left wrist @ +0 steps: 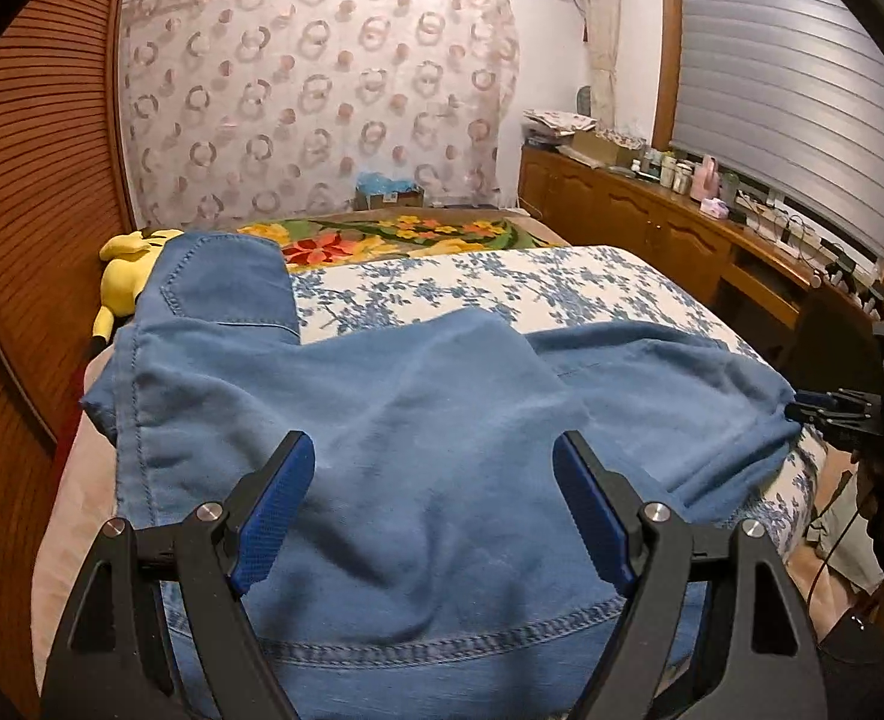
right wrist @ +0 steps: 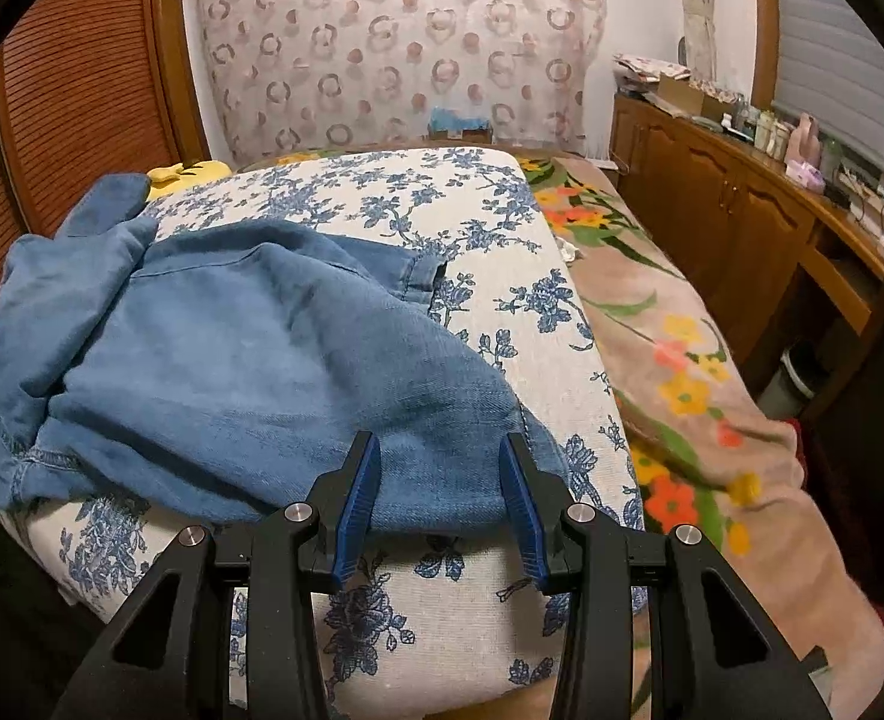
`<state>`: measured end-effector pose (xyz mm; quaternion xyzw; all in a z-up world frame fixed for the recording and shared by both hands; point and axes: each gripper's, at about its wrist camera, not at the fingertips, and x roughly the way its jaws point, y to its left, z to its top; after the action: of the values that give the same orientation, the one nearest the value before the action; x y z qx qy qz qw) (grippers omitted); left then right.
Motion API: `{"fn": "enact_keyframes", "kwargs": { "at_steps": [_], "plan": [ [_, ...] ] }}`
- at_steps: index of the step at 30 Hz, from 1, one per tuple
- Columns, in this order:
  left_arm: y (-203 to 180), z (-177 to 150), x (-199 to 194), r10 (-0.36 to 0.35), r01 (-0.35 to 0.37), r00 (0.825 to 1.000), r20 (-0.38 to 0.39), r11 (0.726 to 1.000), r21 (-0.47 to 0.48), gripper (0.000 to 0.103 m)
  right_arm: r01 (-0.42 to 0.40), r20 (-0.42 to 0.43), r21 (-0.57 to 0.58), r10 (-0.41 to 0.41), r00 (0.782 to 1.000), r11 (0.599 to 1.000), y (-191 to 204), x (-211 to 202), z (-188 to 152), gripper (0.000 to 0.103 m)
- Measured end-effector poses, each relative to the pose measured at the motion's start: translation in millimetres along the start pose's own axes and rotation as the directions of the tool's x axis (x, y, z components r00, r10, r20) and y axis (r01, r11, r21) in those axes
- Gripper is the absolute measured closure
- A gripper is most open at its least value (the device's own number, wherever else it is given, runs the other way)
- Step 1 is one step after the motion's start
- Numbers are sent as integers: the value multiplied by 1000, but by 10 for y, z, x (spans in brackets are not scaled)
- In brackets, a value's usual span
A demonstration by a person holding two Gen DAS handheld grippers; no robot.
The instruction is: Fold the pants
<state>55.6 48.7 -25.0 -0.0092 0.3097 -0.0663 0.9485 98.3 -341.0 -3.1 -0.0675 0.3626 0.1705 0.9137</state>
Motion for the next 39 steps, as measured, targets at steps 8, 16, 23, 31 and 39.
{"fn": "enact_keyframes", "kwargs": {
  "at_steps": [8,16,23,31,39],
  "plan": [
    [-115,-58,27,-19,19,1000,-11,1000,2,21,-19,18,-2,19,1000,1000,-68,16,1,52],
    [-186,-146,91,-29,29,999,-41,1000,2,21,6,54,-14,-5,999,1000,-69,-57,36,51],
    [-230,-213,148,-42,42,997,-62,999,-3,21,23,33,-3,-22,999,1000,-129,9,6,48],
    [-259,-294,226,-50,50,995,-91,999,-2,21,20,-6,-2,-20,1000,1000,-171,149,-18,48],
    [-232,-383,284,-49,47,992,-115,999,-20,21,21,-1,-13,-21,1000,1000,-182,143,-24,48]
  ]
}}
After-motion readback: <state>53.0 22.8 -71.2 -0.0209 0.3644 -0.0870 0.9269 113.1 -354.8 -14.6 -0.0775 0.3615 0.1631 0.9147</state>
